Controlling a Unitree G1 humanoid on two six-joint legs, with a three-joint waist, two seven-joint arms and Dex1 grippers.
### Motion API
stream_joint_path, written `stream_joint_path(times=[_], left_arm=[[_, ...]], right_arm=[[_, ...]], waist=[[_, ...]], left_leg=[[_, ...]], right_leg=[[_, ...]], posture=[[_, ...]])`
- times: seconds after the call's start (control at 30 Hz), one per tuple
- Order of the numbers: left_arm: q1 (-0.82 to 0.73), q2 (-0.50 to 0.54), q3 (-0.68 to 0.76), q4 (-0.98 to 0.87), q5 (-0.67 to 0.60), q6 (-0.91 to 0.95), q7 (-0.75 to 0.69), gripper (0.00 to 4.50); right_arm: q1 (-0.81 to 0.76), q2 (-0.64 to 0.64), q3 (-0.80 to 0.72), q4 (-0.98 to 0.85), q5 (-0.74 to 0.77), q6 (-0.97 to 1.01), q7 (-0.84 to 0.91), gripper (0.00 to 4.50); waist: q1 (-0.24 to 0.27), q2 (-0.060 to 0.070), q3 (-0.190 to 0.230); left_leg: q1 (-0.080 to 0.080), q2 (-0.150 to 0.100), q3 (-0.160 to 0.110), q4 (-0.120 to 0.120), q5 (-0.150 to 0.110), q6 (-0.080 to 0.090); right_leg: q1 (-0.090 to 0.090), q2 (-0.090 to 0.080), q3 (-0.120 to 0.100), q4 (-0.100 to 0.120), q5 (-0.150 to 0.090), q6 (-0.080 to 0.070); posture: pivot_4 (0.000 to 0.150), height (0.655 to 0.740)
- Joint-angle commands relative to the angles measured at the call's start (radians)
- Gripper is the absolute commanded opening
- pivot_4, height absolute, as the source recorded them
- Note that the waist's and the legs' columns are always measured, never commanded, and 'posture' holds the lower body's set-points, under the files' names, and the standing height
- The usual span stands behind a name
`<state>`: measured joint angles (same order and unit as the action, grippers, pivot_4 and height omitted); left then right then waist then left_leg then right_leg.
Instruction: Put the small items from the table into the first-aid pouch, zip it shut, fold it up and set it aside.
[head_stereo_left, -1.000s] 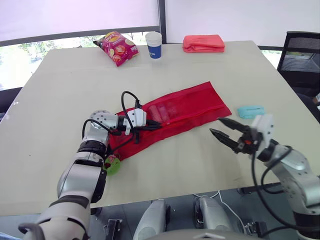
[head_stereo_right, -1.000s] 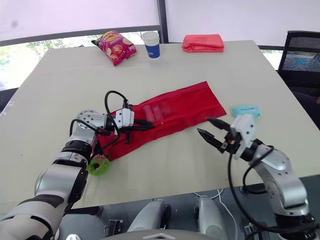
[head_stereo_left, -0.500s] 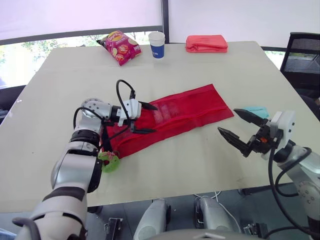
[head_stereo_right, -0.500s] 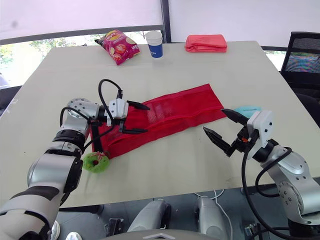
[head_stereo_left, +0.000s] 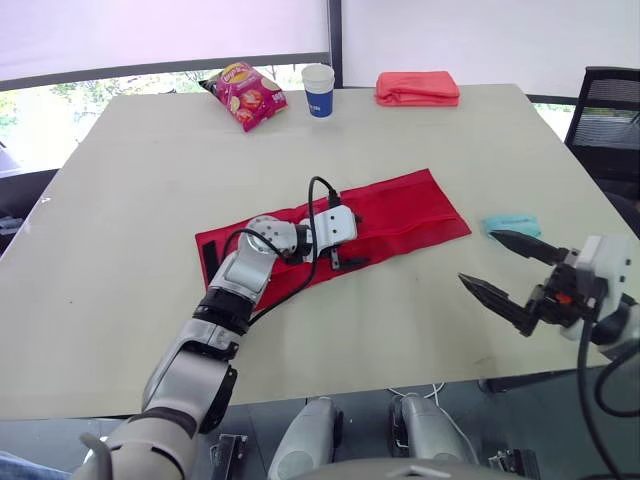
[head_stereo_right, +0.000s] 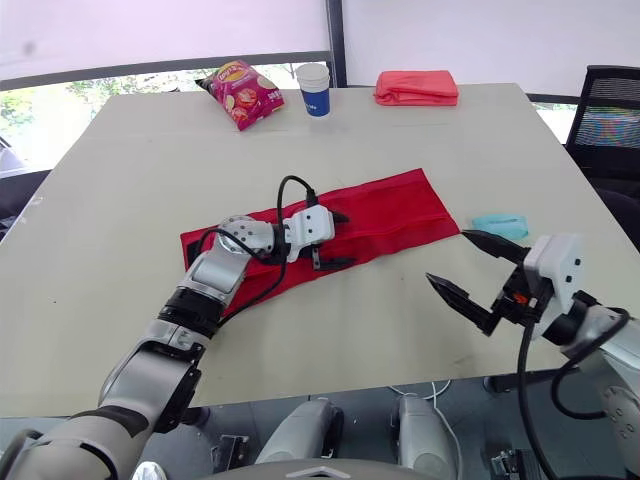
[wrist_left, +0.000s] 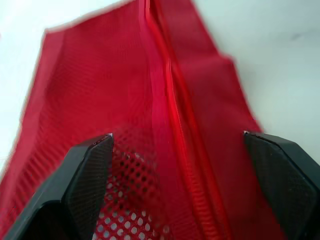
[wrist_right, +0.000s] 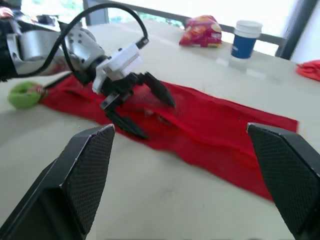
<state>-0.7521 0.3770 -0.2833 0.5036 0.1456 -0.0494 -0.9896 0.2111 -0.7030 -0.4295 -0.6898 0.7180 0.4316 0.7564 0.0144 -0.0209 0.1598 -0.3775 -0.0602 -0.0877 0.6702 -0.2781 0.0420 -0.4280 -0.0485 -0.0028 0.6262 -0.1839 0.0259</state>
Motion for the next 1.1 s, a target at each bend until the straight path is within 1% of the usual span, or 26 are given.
stream_joint_path(times=[0.03,0.07,0.13,0.17,0.2,0.23,0.27,0.3,0.37,0.4,0.53,0.63,0.7,0.87,1.0,1.1], left_arm=[[-0.053,-0.020,-0.013,0.076,0.007,-0.019,0.007,4.40],[-0.064,-0.026,-0.013,0.094,0.005,-0.029,0.005,4.17],[-0.090,-0.040,-0.016,0.136,0.004,-0.064,0.001,3.53],[-0.101,-0.043,-0.020,0.153,0.005,-0.083,-0.003,3.00],[-0.110,-0.044,-0.022,0.167,0.006,-0.100,-0.010,2.61],[-0.116,-0.045,-0.023,0.177,0.003,-0.115,-0.019,2.02],[-0.120,-0.042,-0.026,0.184,0.003,-0.131,-0.030,1.55],[-0.123,-0.036,-0.032,0.190,0.005,-0.147,-0.042,1.22],[-0.123,-0.019,-0.045,0.204,0.016,-0.192,-0.060,0.28],[-0.120,-0.008,-0.049,0.207,0.015,-0.208,-0.079,0.03],[-0.103,0.021,-0.046,0.196,-0.025,-0.288,-0.170,0.03],[-0.078,0.060,-0.039,0.176,-0.078,-0.368,-0.282,0.03],[-0.063,0.086,-0.032,0.167,-0.118,-0.406,-0.354,0.03],[-0.053,0.140,-0.013,0.175,-0.180,-0.457,-0.464,0.03],[-0.078,0.173,-0.004,0.238,-0.181,-0.486,-0.488,0.03],[-0.100,0.177,0.015,0.276,-0.194,-0.467,-0.487,0.03]], right_arm=[[0.082,-0.034,-0.115,-0.027,0.003,-0.004,0.035,4.50],[0.105,-0.042,-0.129,-0.026,-0.011,-0.007,0.045,4.50],[0.146,-0.045,-0.162,-0.020,-0.033,-0.012,0.037,4.50],[0.161,-0.042,-0.179,-0.017,-0.043,-0.013,0.027,4.50],[0.173,-0.040,-0.194,-0.018,-0.046,-0.011,0.021,4.50],[0.183,-0.035,-0.210,-0.022,-0.041,-0.008,0.017,4.50],[0.190,-0.031,-0.222,-0.027,-0.034,-0.007,0.015,4.50],[0.195,-0.028,-0.233,-0.031,-0.030,-0.007,0.013,4.50],[0.206,-0.024,-0.252,-0.035,-0.030,-0.013,0.013,4.50],[0.209,-0.023,-0.260,-0.035,-0.029,-0.016,0.013,4.50],[0.210,-0.016,-0.276,-0.036,-0.017,-0.015,0.014,4.50],[0.235,-0.009,-0.296,-0.034,0.001,-0.019,0.040,4.50],[0.263,-0.009,-0.323,-0.023,0.010,-0.023,0.069,4.50],[0.307,-0.016,-0.409,0.008,0.045,-0.035,0.131,4.50],[0.331,-0.016,-0.445,0.034,0.044,-0.041,0.164,4.50],[0.334,-0.014,-0.445,0.039,0.045,-0.045,0.173,4.50]], waist=[[0.001,0.000,0.000],[0.003,0.000,0.000],[0.002,0.000,0.000],[0.001,0.001,-0.001],[0.001,0.001,-0.001],[0.000,0.001,-0.001],[0.000,0.001,-0.001],[0.000,0.001,-0.001],[0.000,0.001,-0.001],[0.000,0.001,-0.001],[0.000,0.001,-0.001],[0.000,0.001,-0.001],[-0.001,0.001,-0.001],[0.000,0.001,-0.001],[0.000,0.001,-0.001],[-0.001,0.001,-0.001]], left_leg=[[0.000,0.000,0.000,0.000,0.000,0.000],[0.000,0.000,0.000,0.000,0.000,0.000],[0.000,0.000,0.000,0.000,0.000,0.000],[0.000,0.000,0.000,0.000,0.000,0.000],[0.000,0.000,0.001,0.000,0.000,0.001],[0.000,0.000,0.001,0.000,0.000,0.001],[0.000,0.001,0.001,0.000,0.000,0.000],[0.001,0.001,0.001,0.000,0.000,0.000],[0.000,0.001,0.001,0.000,0.000,0.000],[0.000,0.001,0.001,0.000,0.000,0.000],[0.001,0.001,0.001,0.000,0.000,0.000],[0.000,0.001,0.001,0.000,0.000,0.001],[0.000,0.001,0.001,0.000,-0.001,0.001],[0.000,0.001,0.002,0.000,-0.001,0.002],[0.001,0.001,0.002,0.000,-0.001,0.002],[0.001,0.001,0.002,0.000,-0.001,0.002]], right_leg=[[0.000,0.000,0.000,0.000,0.000,0.000],[0.000,0.000,0.000,0.000,0.000,0.000],[0.001,0.000,0.000,0.000,0.000,0.000],[0.001,0.000,0.000,0.000,0.000,0.000],[0.001,-0.001,0.000,0.000,0.000,0.000],[0.001,-0.001,0.000,0.000,0.000,0.000],[0.001,0.000,0.000,0.000,0.000,0.000],[0.001,0.000,0.000,0.000,0.000,0.000],[0.001,0.000,0.000,0.000,0.000,0.000],[0.001,0.000,0.000,0.000,0.000,0.000],[0.001,-0.001,0.000,0.000,0.000,0.000],[0.001,-0.001,0.000,-0.001,0.000,0.000],[0.001,-0.001,0.000,-0.001,0.000,0.000],[0.001,-0.001,0.000,-0.001,0.000,0.000],[0.001,-0.001,0.000,-0.001,0.000,0.000],[0.001,0.000,0.000,-0.001,0.000,0.000]], posture=[[0.150,0.7395],[0.150,0.7395],[0.150,0.7395],[0.150,0.7395],[0.150,0.7395],[0.150,0.7395],[0.150,0.7395],[0.150,0.7395],[0.150,0.7395],[0.150,0.7395],[0.150,0.7395],[0.150,0.7395],[0.150,0.7395],[0.150,0.7395],[0.150,0.7395],[0.150,0.7395]])
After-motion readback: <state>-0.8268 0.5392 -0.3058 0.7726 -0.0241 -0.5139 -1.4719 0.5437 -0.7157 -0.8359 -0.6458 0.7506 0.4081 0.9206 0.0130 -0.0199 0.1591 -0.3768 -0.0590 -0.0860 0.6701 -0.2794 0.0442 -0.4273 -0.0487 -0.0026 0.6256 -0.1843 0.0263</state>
